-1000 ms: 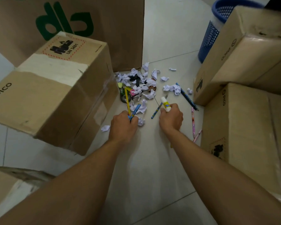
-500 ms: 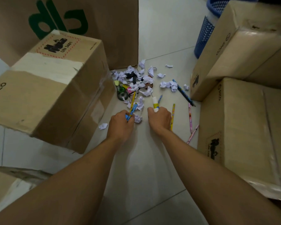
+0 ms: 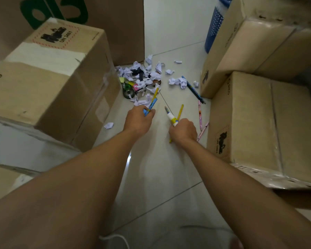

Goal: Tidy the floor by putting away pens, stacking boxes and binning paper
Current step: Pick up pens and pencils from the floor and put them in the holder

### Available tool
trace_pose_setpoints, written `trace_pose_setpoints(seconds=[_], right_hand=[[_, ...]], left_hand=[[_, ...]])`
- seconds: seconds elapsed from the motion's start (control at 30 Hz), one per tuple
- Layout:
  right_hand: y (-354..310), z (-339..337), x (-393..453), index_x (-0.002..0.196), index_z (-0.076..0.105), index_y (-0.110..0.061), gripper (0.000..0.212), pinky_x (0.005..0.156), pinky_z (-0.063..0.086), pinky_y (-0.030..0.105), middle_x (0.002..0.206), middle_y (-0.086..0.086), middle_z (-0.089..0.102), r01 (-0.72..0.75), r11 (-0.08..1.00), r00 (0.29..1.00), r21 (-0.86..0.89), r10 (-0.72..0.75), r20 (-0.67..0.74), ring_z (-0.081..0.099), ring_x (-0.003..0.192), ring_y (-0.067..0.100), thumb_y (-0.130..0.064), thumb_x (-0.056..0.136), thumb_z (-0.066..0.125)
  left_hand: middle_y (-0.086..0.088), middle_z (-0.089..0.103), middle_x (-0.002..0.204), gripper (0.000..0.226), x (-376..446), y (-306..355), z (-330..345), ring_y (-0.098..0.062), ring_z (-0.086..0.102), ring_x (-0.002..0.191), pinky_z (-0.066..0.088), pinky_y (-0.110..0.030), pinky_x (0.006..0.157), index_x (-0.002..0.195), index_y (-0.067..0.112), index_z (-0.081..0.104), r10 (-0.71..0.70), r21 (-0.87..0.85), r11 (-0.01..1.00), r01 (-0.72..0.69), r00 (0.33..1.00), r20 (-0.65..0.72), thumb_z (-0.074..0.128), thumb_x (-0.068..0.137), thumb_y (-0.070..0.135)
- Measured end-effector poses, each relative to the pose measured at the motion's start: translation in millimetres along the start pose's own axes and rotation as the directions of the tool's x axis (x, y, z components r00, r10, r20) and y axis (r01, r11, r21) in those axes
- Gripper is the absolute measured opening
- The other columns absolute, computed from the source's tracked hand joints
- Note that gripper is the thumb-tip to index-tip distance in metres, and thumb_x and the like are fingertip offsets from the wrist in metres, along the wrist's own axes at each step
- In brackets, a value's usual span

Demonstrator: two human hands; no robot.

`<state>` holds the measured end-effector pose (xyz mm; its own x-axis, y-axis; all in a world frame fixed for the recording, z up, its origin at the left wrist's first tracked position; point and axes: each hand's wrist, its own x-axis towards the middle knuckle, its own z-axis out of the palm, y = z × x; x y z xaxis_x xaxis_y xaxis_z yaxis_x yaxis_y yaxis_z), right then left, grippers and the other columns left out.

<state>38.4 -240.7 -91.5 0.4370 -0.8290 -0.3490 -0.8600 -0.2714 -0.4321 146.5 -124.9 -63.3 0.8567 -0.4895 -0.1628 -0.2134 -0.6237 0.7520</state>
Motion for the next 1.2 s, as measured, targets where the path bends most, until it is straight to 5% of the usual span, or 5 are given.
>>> trace_pose_setpoints(seconds=[0.27,0.43,0.57,0.97,1.2], right_hand=[[-8.9,17.1,-46.7,0.058,0.05,-0.015,0.031,0.052,0.031,0.034,0.054,0.0,0.048,0.016,0.923,0.997,0.385,-0.044,0.064,0.049,0.058,0.024,-0.027,0.08,0.068],[-15.4,-22.6,-84.3,0.057,0.042,-0.019,0.038,0.053,0.03,0.032,0.052,-0.003,0.04,-0.003,0.913,0.985,0.407,-0.067,0.156,0.037,0.051,0.015,-0.019,0.083,0.069],[-33.7,-90.4,-118.7,0.055,0.04,-0.021,0.039,0.056,0.032,0.031,0.051,-0.004,0.039,-0.024,0.912,0.962,0.409,-0.09,0.258,0.037,0.053,0.018,-0.019,0.083,0.068],[-147.8,-368.2,-225.5,0.06,0.047,-0.022,0.023,0.057,0.031,0.037,0.057,0.002,0.039,-0.1,0.888,0.918,0.449,-0.092,0.387,0.034,0.056,0.021,-0.029,0.071,0.065],[-217.9,-542.5,-257.7,0.071,0.053,-0.016,0.023,0.039,0.027,0.022,0.061,0.008,0.046,-0.084,0.852,0.915,0.516,-0.14,0.378,0.035,0.046,0.018,-0.018,0.088,0.068]], left_hand=[[0.002,0.045,0.054,0.037,-0.6,-25.5,-5.8,-0.019,0.04,0.053,0.035,-0.034,0.059,0.06,0.023,0.052,-0.272,-0.399,0.887,0.232,0.961,-0.046,0.066,0.088,0.042],[0.001,0.046,0.058,0.034,-29.7,0.2,-35.7,-0.013,0.035,0.046,0.031,-0.02,0.042,0.091,0.001,0.066,-0.393,-0.601,0.726,0.335,0.919,0.038,0.067,0.094,0.035],[0.002,0.045,0.056,0.027,-77.2,50.9,-66.8,-0.013,0.034,0.045,0.03,-0.022,0.042,0.087,0.006,0.064,-0.496,-0.686,0.611,0.395,0.866,0.056,0.068,0.094,0.032],[-0.005,0.049,0.061,0.03,-137.3,286.2,-265.4,-0.019,0.038,0.048,0.034,-0.027,0.044,0.084,0.005,0.061,-0.405,-0.582,0.723,0.372,0.911,0.078,0.064,0.097,0.031],[-0.006,0.05,0.066,0.02,-156.9,455.2,-370.2,-0.016,0.041,0.05,0.036,-0.02,0.042,0.084,0.01,0.059,-0.295,-0.572,0.753,0.325,0.944,0.147,0.063,0.098,0.023]])
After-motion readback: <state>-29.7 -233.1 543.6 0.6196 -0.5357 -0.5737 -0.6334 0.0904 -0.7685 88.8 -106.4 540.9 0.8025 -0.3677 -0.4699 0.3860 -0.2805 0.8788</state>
